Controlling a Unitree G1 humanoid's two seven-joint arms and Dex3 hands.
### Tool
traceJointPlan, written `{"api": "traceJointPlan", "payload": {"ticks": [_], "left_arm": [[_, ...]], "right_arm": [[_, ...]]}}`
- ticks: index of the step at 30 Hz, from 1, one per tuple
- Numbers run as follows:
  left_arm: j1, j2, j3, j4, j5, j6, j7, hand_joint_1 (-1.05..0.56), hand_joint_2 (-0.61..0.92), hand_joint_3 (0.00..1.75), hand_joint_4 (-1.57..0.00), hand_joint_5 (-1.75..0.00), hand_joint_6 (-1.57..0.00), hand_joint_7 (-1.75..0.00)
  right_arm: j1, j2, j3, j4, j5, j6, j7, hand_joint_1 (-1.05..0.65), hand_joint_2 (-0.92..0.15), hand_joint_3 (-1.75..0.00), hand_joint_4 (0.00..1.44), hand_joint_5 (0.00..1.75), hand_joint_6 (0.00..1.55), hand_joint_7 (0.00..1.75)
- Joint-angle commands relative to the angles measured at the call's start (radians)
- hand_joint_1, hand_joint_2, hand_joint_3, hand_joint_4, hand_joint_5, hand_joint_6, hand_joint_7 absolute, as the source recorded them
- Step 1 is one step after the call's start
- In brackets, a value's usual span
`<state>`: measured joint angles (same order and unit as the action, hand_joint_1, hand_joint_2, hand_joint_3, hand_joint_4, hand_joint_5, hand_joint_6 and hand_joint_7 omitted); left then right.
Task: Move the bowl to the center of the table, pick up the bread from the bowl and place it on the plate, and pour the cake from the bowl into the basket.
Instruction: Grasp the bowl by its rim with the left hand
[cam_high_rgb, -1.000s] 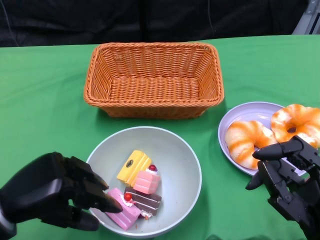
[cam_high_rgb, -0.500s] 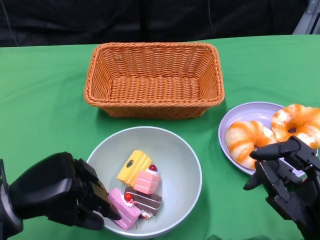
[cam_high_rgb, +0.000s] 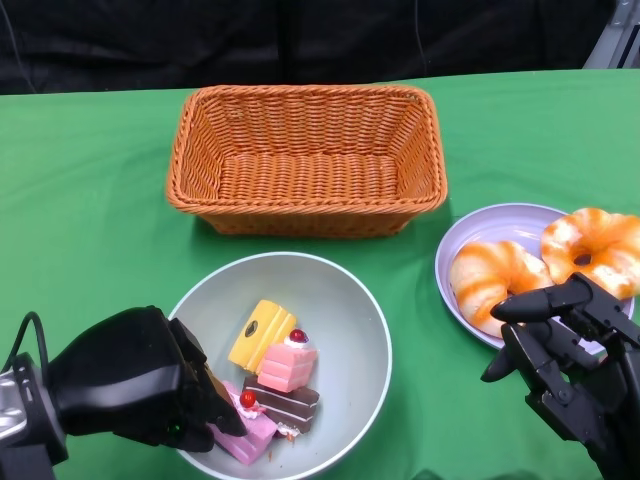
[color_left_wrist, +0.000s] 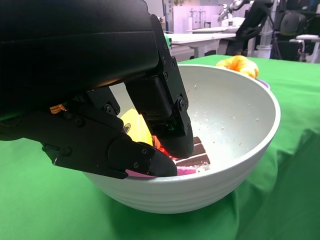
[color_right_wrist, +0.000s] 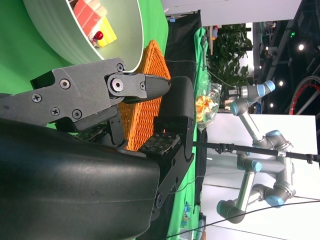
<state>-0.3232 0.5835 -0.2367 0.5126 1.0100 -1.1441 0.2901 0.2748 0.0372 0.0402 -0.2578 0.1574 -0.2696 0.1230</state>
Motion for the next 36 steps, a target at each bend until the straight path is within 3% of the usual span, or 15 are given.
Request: {"api": "traceJointPlan", "payload": {"ticks": [1, 11, 22, 36], "left_arm": [[0.018, 0.027, -0.035, -0.04, 0.008, 0.05, -0.005, -0.5, 0.87, 0.0, -1.09, -0.04, -1.06, 0.0], [0.018, 0.051, -0.068, -0.042, -0.048, 0.079, 0.053, -0.49, 0.86, 0.0, -1.05, -0.01, -0.99, 0.0], [-0.017, 0.044, -0.027, -0.007, -0.08, 0.043, 0.258, -0.51, 0.88, 0.01, -1.07, -0.01, -0.98, 0.0], [-0.046, 0.07, -0.027, 0.018, -0.135, 0.007, 0.25, -0.51, 0.88, 0.0, -1.09, -0.01, -0.99, -0.01]], "right_arm": [[-0.006, 0.001, -0.014, 0.005, 0.01, -0.021, -0.001, -0.25, -0.92, -0.27, 0.67, 1.47, 0.68, 1.12], [-0.01, -0.002, -0.023, 0.01, 0.014, -0.011, -0.001, -0.23, -0.92, -0.28, 0.68, 1.45, 0.68, 1.1], [-0.023, 0.0, -0.033, 0.026, 0.008, -0.001, -0.002, -0.22, -0.92, -0.28, 0.67, 1.47, 0.68, 1.1], [-0.024, 0.005, -0.032, 0.036, 0.012, -0.011, 0.001, -0.22, -0.92, -0.3, 0.67, 1.47, 0.68, 1.1]]}}
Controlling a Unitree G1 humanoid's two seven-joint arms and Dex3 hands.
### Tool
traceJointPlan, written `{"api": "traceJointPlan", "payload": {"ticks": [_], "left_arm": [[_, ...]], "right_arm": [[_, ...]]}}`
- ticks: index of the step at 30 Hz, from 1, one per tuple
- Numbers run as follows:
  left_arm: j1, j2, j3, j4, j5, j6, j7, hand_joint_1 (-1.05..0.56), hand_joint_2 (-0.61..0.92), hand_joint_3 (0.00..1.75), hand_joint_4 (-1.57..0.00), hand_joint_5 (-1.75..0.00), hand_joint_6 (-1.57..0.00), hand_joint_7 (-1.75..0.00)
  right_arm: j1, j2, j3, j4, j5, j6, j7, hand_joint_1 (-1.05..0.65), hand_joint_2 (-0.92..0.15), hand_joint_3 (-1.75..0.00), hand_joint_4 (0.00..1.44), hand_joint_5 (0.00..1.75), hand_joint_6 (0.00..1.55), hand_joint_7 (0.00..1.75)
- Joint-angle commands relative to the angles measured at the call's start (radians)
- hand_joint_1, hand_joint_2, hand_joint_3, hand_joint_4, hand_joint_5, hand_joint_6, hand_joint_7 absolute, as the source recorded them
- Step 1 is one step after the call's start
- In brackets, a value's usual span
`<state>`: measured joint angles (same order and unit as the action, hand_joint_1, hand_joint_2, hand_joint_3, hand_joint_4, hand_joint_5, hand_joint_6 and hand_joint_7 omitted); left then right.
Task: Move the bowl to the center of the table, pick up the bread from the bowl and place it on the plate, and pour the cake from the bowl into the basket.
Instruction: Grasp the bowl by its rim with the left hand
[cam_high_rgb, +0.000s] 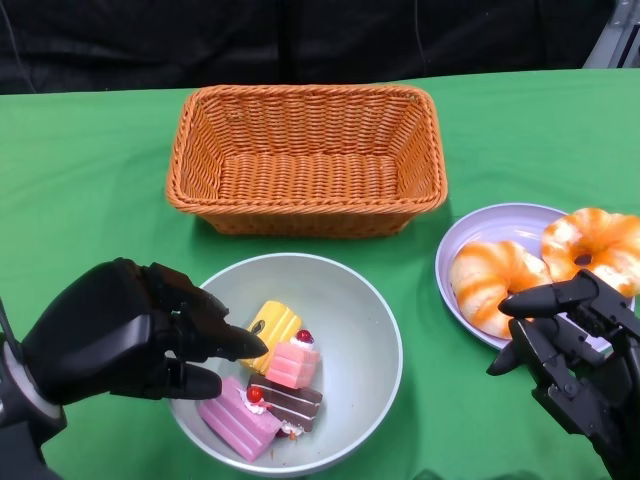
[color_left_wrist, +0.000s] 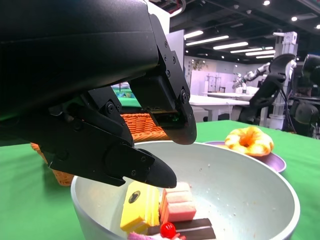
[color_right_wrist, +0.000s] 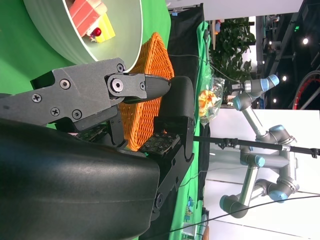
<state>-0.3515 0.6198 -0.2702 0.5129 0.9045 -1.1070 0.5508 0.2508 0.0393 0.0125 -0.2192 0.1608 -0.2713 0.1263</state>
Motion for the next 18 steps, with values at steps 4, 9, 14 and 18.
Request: {"api": "traceJointPlan", "payload": {"ticks": [4, 9, 14, 18], "left_arm": [[-0.052, 0.087, 0.0, 0.068, -0.081, -0.126, -0.069, -0.52, 0.9, 0.01, -1.07, 0.0, -0.98, 0.0], [-0.081, 0.167, -0.007, 0.108, -0.101, -0.214, -0.169, -0.61, 0.87, 0.0, -1.05, 0.0, -0.93, 0.0], [-0.052, 0.219, 0.006, 0.088, -0.153, -0.236, -0.268, -0.76, 0.86, 0.01, -0.86, 0.0, -0.76, 0.0], [-0.029, 0.235, 0.02, 0.062, -0.193, -0.232, -0.334, -0.8, 0.85, 0.0, -0.72, 0.0, -0.64, 0.0]], "right_arm": [[0.003, 0.006, -0.004, -0.013, 0.01, 0.0, -0.005, -0.22, -0.92, -0.29, 0.67, 1.47, 0.69, 1.09], [0.008, 0.003, -0.007, -0.021, 0.025, 0.013, -0.002, -0.22, -0.92, -0.29, 0.66, 1.46, 0.68, 1.08], [0.007, -0.001, -0.008, -0.021, 0.015, 0.013, -0.005, -0.22, -0.92, -0.3, 0.66, 1.47, 0.69, 1.09], [0.007, 0.0, -0.007, -0.025, 0.008, 0.021, -0.011, -0.23, -0.92, -0.3, 0.67, 1.46, 0.69, 1.1]]}}
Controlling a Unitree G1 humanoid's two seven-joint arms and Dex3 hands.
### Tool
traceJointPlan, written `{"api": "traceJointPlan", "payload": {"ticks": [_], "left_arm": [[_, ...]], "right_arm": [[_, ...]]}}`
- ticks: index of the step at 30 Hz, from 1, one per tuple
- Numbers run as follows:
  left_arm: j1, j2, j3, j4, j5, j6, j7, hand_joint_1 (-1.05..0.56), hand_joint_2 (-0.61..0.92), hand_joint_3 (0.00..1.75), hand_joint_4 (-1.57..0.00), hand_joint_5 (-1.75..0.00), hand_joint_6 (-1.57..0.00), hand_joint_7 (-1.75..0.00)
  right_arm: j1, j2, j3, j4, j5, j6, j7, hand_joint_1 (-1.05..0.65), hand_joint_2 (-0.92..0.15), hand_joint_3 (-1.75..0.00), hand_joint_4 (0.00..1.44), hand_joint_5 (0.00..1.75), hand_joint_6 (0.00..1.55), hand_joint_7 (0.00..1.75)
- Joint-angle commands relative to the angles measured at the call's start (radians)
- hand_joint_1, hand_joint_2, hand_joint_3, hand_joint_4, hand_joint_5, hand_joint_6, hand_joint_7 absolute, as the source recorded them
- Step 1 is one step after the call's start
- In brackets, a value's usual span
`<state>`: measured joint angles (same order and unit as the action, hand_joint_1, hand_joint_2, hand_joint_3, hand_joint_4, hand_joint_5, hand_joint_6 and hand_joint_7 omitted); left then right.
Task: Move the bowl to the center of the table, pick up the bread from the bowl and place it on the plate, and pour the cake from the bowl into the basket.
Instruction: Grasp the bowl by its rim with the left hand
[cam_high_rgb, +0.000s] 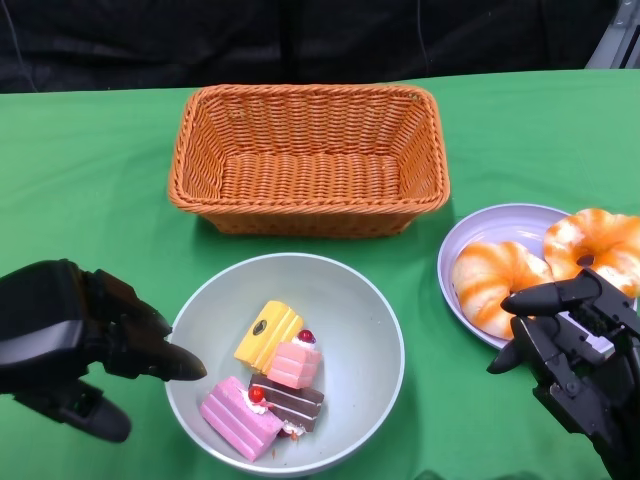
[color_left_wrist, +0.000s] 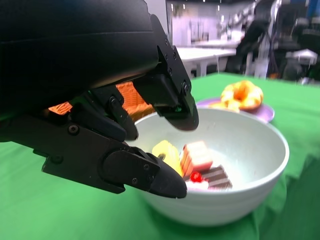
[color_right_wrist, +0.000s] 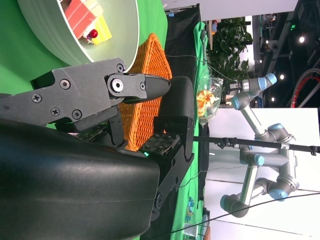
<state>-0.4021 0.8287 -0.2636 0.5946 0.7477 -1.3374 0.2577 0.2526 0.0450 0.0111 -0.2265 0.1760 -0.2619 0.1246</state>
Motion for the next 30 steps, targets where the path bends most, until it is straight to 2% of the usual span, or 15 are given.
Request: {"api": "traceJointPlan", "payload": {"ticks": [1, 3, 7, 14, 30], "left_arm": [[0.028, 0.027, 0.015, -0.027, -0.044, 0.002, -0.056, -0.8, 0.84, 0.0, -0.69, 0.0, -0.61, 0.0], [0.038, 0.02, 0.019, -0.036, -0.049, 0.006, -0.076, -0.79, 0.84, 0.0, -0.66, 0.0, -0.59, 0.0], [0.051, -0.015, 0.039, -0.045, -0.006, 0.002, -0.062, -0.73, 0.8, 0.0, -0.73, -0.03, -0.68, -0.03], [0.076, -0.095, 0.063, -0.065, 0.199, 0.03, 0.114, -0.57, 0.77, 0.01, -0.87, -0.05, -0.84, -0.04], [-0.005, -0.106, -0.098, 0.002, 0.346, 0.107, 0.283, -0.45, 0.79, 0.01, -1.03, -0.05, -0.95, -0.03]], "right_arm": [[0.006, -0.005, -0.005, -0.022, -0.011, 0.017, -0.014, -0.23, -0.92, -0.3, 0.67, 1.46, 0.69, 1.1], [0.007, -0.005, -0.004, -0.027, -0.013, 0.022, -0.017, -0.22, -0.92, -0.3, 0.67, 1.47, 0.68, 1.1], [0.006, -0.004, -0.003, -0.024, -0.016, 0.017, -0.017, -0.23, -0.91, -0.3, 0.67, 1.48, 0.68, 1.12], [0.01, -0.001, -0.005, -0.028, -0.018, 0.017, -0.019, -0.23, -0.92, -0.3, 0.66, 1.47, 0.68, 1.12], [0.009, 0.006, -0.002, -0.023, -0.012, 0.009, -0.017, -0.23, -0.92, -0.29, 0.67, 1.47, 0.69, 1.09]]}}
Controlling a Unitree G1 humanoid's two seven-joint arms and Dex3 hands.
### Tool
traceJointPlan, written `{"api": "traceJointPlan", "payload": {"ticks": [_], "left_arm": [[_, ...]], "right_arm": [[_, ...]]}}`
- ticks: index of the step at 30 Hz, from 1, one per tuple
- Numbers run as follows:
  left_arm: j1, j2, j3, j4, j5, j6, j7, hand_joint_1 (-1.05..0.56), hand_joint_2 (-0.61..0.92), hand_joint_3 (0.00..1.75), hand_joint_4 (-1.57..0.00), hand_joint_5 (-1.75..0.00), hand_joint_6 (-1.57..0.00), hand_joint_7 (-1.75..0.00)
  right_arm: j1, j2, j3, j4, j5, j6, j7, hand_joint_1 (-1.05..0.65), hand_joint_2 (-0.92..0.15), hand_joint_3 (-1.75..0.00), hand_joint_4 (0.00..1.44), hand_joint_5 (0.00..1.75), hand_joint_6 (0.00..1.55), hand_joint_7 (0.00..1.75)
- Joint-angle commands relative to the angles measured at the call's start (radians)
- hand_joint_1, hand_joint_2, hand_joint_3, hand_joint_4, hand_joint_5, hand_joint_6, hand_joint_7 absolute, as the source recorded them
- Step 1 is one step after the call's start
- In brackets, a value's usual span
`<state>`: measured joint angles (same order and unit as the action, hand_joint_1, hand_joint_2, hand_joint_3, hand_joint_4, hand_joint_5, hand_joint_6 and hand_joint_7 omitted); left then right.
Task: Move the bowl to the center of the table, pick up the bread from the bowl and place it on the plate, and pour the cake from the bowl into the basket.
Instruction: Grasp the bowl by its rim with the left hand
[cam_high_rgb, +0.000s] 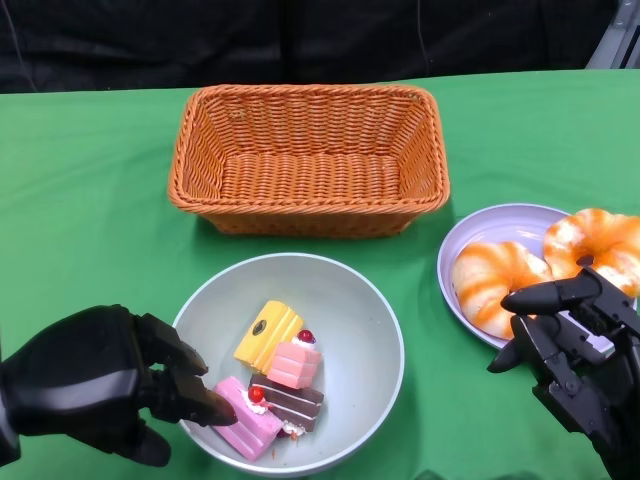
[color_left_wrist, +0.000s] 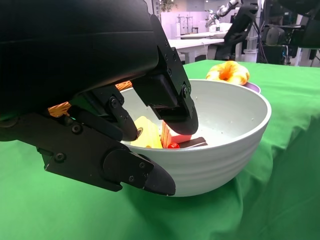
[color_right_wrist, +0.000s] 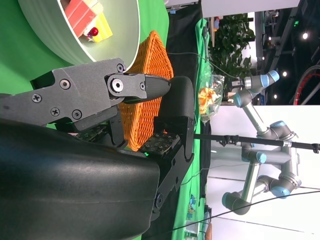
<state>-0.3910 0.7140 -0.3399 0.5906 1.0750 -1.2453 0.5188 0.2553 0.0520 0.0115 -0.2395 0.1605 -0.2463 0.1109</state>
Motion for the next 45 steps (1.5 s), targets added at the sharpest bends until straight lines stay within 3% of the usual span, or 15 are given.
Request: {"api": "traceJointPlan", "payload": {"ticks": [1, 22, 35, 39, 42, 45], "left_arm": [[-0.02, 0.008, -0.03, 0.005, 0.02, 0.022, 0.023, -0.45, 0.8, 0.01, -1.03, -0.05, -0.96, -0.03], [-0.065, -0.03, -0.178, 0.012, 0.025, 0.155, 0.002, -0.46, 0.82, 0.0, -1.05, -0.01, -1.0, -0.01], [-0.082, -0.052, -0.245, -0.002, 0.036, 0.243, 0.002, -0.48, 0.85, 0.01, -1.14, -0.02, -1.1, -0.02], [-0.068, -0.048, -0.248, -0.03, 0.023, 0.288, -0.031, -0.5, 0.87, 0.01, -1.02, 0.0, -1.0, 0.0], [-0.051, -0.049, -0.242, -0.05, 0.007, 0.314, -0.047, -0.51, 0.87, 0.0, -0.79, 0.0, -0.83, 0.0], [-0.034, -0.048, -0.236, -0.064, -0.007, 0.333, -0.055, -0.52, 0.86, 0.0, -0.66, 0.0, -0.72, 0.0]], "right_arm": [[0.007, 0.0, -0.002, -0.011, -0.001, -0.006, -0.005, -0.23, -0.92, -0.29, 0.67, 1.47, 0.69, 1.09], [-0.002, 0.007, -0.009, -0.003, 0.016, -0.032, 0.004, -0.23, -0.92, -0.3, 0.67, 1.47, 0.68, 1.09], [0.005, 0.012, -0.009, -0.015, 0.027, -0.016, -0.003, -0.2, -0.92, -0.32, 0.65, 1.49, 0.66, 1.1], [0.006, 0.013, -0.008, -0.015, 0.032, -0.015, 0.0, -0.2, -0.92, -0.32, 0.65, 1.49, 0.65, 1.11], [0.005, 0.011, -0.009, -0.013, 0.026, -0.018, -0.001, -0.21, -0.91, -0.33, 0.65, 1.49, 0.65, 1.11], [0.005, 0.011, -0.01, -0.014, 0.029, -0.016, 0.0, -0.21, -0.91, -0.34, 0.65, 1.49, 0.64, 1.11]]}}
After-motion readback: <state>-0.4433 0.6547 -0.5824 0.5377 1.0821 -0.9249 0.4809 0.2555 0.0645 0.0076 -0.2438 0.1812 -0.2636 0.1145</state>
